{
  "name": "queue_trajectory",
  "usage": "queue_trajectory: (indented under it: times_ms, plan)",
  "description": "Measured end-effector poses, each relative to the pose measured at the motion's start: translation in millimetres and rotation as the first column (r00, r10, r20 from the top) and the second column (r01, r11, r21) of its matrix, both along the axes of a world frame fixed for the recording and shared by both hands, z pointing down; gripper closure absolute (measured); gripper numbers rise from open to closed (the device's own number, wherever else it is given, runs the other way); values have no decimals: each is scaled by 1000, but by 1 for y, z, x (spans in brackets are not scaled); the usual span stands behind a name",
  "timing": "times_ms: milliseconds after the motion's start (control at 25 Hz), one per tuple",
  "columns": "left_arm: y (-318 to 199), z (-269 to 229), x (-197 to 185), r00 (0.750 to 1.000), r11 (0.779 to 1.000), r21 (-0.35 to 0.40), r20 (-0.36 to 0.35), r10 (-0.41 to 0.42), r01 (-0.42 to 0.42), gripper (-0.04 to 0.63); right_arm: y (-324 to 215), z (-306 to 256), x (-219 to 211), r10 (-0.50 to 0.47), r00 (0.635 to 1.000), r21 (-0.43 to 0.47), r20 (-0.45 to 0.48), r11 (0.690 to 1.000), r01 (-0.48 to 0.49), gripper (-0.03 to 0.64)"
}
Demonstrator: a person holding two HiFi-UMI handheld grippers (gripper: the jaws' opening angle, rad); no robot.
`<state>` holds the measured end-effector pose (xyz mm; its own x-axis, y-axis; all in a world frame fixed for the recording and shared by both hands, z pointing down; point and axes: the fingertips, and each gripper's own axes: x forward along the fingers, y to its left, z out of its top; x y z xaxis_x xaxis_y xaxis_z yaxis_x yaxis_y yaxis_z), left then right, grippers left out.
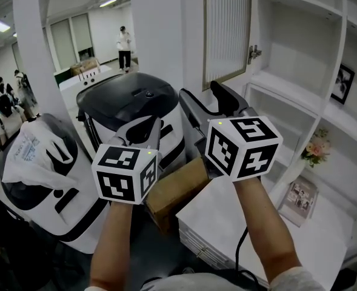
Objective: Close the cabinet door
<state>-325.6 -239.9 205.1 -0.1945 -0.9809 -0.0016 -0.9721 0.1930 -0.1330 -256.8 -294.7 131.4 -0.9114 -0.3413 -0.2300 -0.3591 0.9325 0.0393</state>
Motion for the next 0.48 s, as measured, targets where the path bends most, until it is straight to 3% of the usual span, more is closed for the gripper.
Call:
queue_trajectory:
  times_ms: [480]
  plan:
    - [-8,-1,-6,998,998,-6,6,59,-59,598,-3,3,-8,83,997,-9,-5,996,-83,328]
